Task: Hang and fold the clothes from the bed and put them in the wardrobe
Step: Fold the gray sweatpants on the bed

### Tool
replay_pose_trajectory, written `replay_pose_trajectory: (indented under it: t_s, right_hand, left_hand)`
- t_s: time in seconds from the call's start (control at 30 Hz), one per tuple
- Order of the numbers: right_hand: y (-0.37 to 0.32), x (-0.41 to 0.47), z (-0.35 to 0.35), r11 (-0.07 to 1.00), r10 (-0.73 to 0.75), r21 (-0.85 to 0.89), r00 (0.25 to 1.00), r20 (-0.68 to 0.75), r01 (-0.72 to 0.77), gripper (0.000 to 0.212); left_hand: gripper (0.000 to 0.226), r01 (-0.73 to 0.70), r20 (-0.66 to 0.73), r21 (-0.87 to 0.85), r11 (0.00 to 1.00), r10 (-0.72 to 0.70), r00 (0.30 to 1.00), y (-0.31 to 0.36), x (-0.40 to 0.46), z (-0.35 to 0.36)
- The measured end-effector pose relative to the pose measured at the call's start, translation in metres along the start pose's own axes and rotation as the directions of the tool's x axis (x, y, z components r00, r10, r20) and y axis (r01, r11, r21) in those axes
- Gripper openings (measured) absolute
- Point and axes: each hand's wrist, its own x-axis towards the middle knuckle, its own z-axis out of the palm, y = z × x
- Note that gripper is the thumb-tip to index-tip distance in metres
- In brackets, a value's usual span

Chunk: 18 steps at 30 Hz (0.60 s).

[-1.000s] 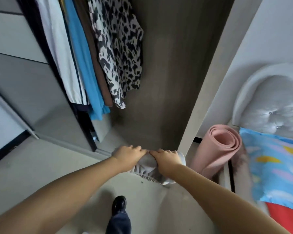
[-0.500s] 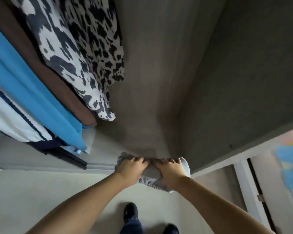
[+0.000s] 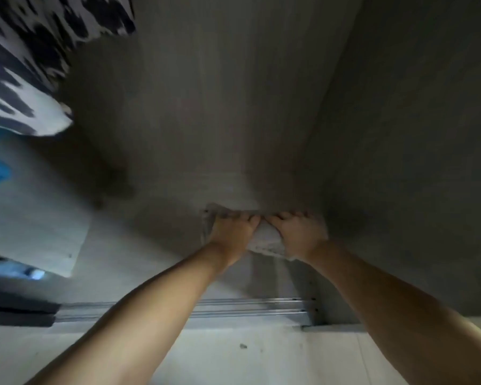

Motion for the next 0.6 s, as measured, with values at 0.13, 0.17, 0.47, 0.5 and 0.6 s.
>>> replay_pose_trajectory:
  t_s: [0.13,0.17,0.47,0.5,0.6]
  right_hand:
    - [0.042,0.077,0.07,0.998,0.053,-0.02,0.986,-0.155,-0.057,0.066]
    - [0.051,0.091,0.088,0.997,0.069,-0.013,0.979,-0.191,-0.073,0.065]
    - [0.053,0.086,0.26,0.985,0.149,-0.052,0.958,-0.245,-0.166,0.047]
    - [0.048,0.078,0.269,0.983,0.155,-0.065,0.967,-0.202,-0.172,0.044]
    - [0.043,0.076,0.286,0.985,0.168,-0.035,0.984,-0.052,-0.17,0.089]
  left_hand:
    - [0.048,0.083,-0.1,0.032,0.996,-0.079,0.992,0.006,0.081,0.056]
    - [0.047,0.082,-0.126,0.039,0.996,-0.077,0.989,0.009,0.099,0.071]
    - [0.05,-0.071,-0.197,-0.05,0.996,0.06,0.979,0.068,0.115,0.241]
    - [0.049,-0.092,-0.164,-0.045,0.995,0.084,0.983,0.072,0.106,0.255]
    - [0.073,-0.11,-0.028,-0.037,0.993,0.109,0.994,0.07,0.095,0.277]
